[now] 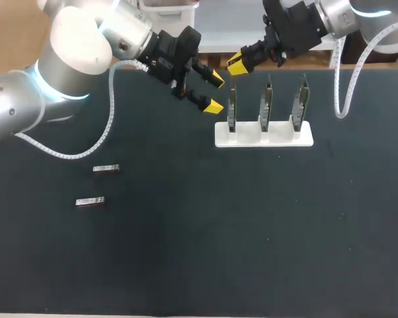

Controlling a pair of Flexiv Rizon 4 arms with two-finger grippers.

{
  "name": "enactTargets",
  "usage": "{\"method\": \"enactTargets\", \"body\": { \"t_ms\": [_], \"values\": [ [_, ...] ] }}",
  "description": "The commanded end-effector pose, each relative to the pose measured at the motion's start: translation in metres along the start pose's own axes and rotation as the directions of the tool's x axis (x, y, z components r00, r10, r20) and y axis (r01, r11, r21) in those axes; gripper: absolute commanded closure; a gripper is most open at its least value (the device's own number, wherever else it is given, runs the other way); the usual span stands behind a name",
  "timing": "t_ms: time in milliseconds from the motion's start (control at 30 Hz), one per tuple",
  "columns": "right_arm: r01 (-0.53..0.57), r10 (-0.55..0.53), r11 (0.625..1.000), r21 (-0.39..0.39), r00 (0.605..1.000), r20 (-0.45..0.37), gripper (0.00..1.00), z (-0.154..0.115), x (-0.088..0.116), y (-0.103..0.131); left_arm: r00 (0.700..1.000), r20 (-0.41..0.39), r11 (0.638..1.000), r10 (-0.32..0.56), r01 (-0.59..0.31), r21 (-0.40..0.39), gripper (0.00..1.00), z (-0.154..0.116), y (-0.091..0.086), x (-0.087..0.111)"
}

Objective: Pick up the optical module with the left hand, and insert it into the network port with the right hand.

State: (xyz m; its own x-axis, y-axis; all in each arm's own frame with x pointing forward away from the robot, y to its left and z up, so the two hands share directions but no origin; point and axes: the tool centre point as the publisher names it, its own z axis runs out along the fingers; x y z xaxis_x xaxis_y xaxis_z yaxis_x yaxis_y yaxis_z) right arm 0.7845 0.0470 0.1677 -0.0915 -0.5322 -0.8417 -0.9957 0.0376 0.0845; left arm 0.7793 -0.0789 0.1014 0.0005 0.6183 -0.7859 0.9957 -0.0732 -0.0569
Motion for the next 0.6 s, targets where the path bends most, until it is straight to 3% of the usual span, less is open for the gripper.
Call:
{"method": "enactTargets", "body": {
  "t_ms": [33,600],
  "values": [
    [-0.002,0.002,1.0,0.003,1.0,-0.001,1.0,0.0021,0.0022,0.0003,1.0,-0.006,1.0,-0.003,0.003,0.004,0.0,-0.0003,0.0018,-0.0011],
    [-0.006,0.006,1.0,0.027,1.0,0.016,1.0,-0.001,-0.0006,-0.0001,1.0,-0.006,1.0,-0.003,0.003,0.004,0.0,-0.0003,0.0018,-0.0011]
  ]
}}
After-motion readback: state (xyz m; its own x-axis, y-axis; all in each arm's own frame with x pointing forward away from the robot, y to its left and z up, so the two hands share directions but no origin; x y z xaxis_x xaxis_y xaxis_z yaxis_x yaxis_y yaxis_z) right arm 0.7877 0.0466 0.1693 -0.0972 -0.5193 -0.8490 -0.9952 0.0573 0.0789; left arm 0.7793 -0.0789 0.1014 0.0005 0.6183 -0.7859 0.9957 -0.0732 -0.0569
